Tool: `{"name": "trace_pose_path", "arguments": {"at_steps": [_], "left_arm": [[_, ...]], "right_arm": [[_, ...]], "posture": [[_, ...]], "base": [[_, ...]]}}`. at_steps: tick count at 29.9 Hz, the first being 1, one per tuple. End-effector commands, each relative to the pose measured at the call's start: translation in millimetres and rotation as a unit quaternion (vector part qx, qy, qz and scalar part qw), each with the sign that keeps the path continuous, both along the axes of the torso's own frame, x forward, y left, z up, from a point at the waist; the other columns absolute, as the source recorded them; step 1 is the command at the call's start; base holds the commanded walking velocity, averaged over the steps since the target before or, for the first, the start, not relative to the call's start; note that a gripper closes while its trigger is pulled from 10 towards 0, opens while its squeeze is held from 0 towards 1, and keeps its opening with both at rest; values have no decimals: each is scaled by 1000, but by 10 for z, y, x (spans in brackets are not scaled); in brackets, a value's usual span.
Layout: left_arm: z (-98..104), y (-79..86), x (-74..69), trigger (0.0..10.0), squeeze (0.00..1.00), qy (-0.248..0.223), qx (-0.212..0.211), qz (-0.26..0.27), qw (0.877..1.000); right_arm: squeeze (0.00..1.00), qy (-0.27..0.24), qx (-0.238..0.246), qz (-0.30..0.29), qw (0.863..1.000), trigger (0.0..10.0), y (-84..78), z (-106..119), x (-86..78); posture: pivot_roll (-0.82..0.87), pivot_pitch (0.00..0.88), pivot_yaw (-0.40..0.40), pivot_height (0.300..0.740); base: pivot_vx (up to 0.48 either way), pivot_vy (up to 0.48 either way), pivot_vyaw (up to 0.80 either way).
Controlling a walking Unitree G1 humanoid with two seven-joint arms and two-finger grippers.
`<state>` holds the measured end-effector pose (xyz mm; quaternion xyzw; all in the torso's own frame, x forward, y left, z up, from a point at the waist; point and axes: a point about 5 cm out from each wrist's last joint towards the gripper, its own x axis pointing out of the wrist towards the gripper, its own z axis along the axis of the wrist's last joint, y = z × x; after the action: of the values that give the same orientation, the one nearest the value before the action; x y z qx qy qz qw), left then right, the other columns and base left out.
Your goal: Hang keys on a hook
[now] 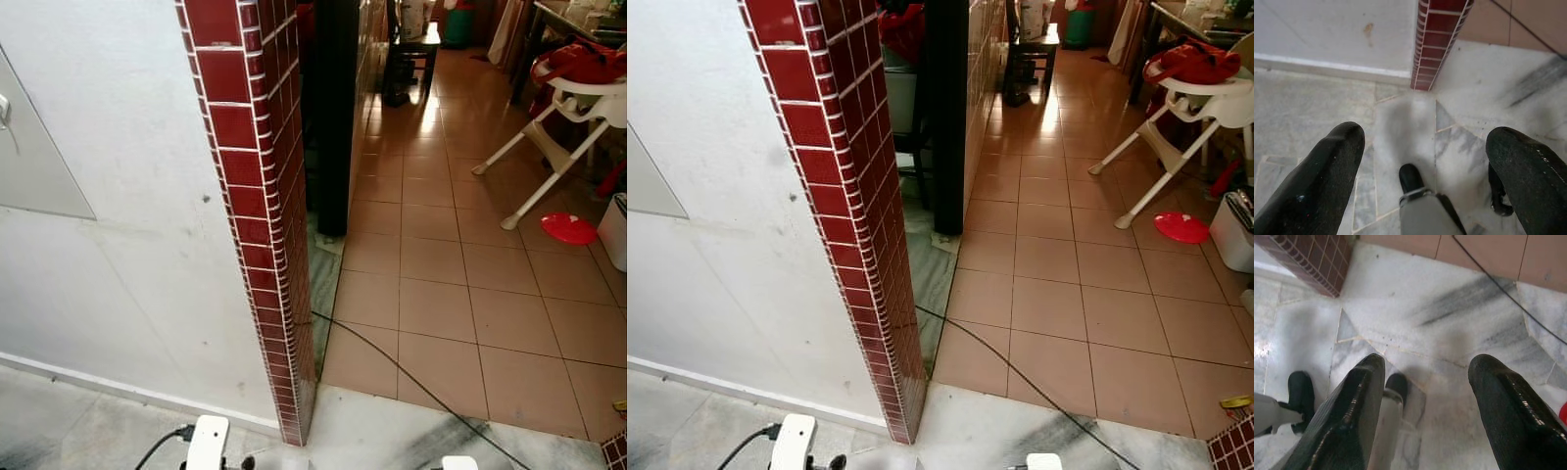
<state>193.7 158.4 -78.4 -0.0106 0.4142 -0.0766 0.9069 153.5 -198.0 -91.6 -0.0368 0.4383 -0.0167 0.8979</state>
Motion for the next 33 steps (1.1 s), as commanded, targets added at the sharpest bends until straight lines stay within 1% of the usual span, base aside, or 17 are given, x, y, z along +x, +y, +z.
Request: {"name": "trace_pose_path", "arguments": {"at_steps": [1,3,5,8,10,13,16,24,33], "left_arm": [[42,12,67,10000,0,-18,1,-2,1000],[71,6,110,10000,0,-31,-17,12,999],[79,8,125,10000,0,-32,-29,27,999],[79,41,133,10000,0,-27,-25,41,999],[74,64,130,10000,0,-22,-21,49,998],[69,77,125,10000,0,-17,-17,49,999],[67,85,123,10000,0,-15,-19,51,998],[55,41,102,10000,0,-15,-18,42,999],[47,35,91,10000,0,-11,-25,48,998]], "right_arm": [[0,-18,3,-7,1000,10000,1,37,78],[0,-23,3,-10,1000,10000,-14,50,102],[0,-23,6,-16,1000,10000,-28,55,112],[0,-18,13,-11,1000,10000,-19,49,107],[0,-13,8,0,1000,10000,2,38,93],[0,-8,8,8,1000,10000,27,24,69],[0,-1,17,9,1000,10000,53,7,40],[0,11,21,6,1000,10000,72,-30,-43],[0,15,26,-4,1000,10000,60,-36,-62]], "posture": [[-86,0,48,740],[-89,0,48,740],[-86,0,43,740],[-88,0,41,740],[-90,0,41,740],[-92,0,43,740],[-96,0,49,740],[-96,0,54,740],[-94,0,54,740]], "base": [[0,0,0],[0,0,0],[0,0,0],[0,0,0],[0,0,0],[0,0,0],[0,0,0],[0,0,0],[0,0,0]]}}
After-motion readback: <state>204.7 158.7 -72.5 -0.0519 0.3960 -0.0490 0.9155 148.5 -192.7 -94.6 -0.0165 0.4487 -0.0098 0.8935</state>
